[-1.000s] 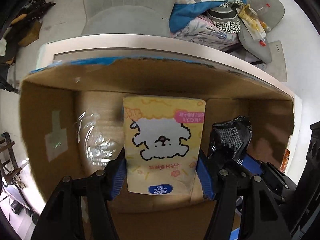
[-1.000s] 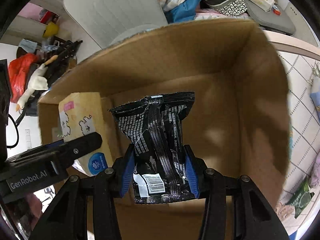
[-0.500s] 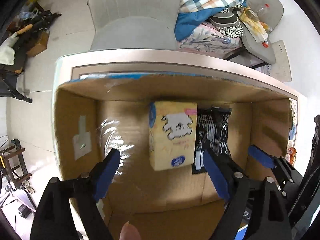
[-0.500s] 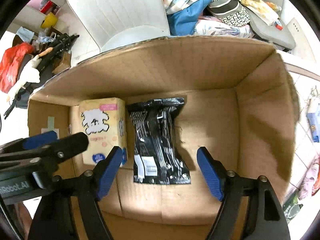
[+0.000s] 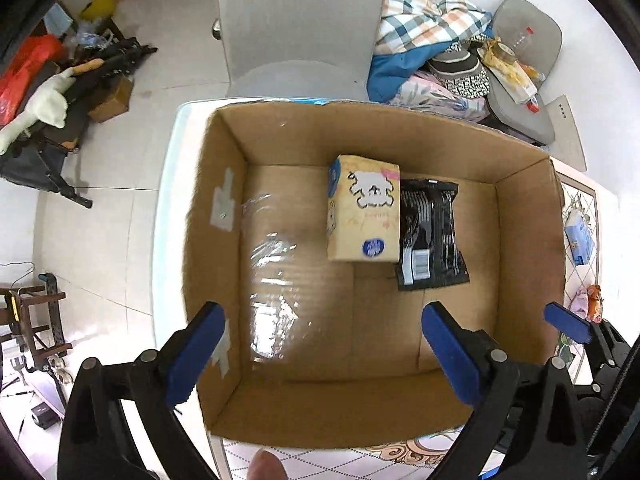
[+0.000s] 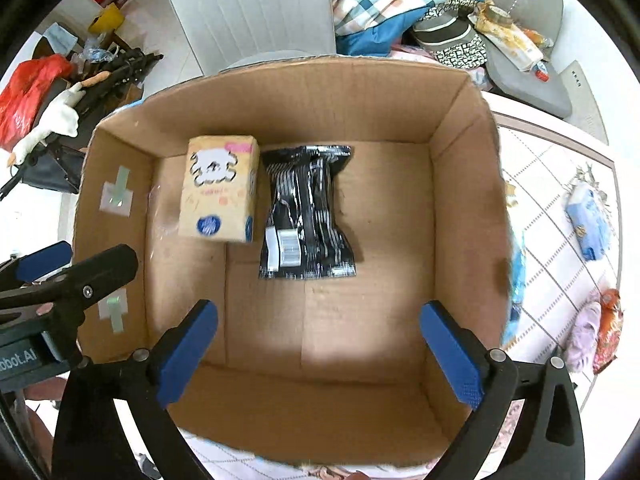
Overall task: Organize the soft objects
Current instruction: 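Lift both tools out of the box back toward the items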
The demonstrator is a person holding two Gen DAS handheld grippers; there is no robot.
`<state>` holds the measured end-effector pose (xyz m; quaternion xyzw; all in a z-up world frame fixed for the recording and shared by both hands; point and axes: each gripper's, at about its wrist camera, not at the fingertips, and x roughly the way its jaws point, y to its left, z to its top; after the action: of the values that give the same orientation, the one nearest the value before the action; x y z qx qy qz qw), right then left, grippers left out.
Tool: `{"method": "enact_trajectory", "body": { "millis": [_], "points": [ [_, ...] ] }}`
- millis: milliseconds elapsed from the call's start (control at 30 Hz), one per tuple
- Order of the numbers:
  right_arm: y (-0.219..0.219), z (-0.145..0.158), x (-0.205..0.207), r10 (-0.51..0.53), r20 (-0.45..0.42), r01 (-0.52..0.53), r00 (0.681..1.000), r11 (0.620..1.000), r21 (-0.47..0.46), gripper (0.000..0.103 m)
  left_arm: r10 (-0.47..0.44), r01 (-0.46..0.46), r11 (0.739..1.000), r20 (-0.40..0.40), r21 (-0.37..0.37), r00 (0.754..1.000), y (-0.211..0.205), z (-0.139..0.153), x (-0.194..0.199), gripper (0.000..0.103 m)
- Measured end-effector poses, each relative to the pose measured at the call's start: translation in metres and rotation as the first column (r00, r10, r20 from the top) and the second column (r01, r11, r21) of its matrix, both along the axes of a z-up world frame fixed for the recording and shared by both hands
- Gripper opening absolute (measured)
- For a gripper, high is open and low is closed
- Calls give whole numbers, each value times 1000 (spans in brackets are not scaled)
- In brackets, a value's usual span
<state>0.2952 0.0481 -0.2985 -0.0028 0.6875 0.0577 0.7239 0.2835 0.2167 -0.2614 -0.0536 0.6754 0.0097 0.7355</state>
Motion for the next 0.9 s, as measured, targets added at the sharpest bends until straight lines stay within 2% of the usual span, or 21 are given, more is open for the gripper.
{"method": "enact_trajectory", "body": {
  "millis": [167, 300, 600, 767, 900],
  "points": [
    [-2, 23, -27, 16, 35, -16, 999, 1000, -3, 103, -5, 4, 1000, 48, 31, 999, -5, 19, -22, 101],
    [-6, 43, -48, 24, 77, -23, 997, 1000, -7, 103, -9, 7, 1000, 79, 28, 997, -8, 36, -42, 101],
    [-28, 93, -90, 5, 159, -16, 987, 998, 68, 103, 6, -10, 1000, 156, 23, 988, -24, 78, -77, 101],
    [-59, 111, -102, -45, 169, 21, 985, 990, 138, 103, -22, 16, 999, 229, 28, 973, -59, 113, -87, 101],
    [-119, 126, -112, -123, 166, 94, 978, 981, 172, 103, -117, 110, 993, 260, 41, 959, -116, 131, -88, 101]
  ]
}}
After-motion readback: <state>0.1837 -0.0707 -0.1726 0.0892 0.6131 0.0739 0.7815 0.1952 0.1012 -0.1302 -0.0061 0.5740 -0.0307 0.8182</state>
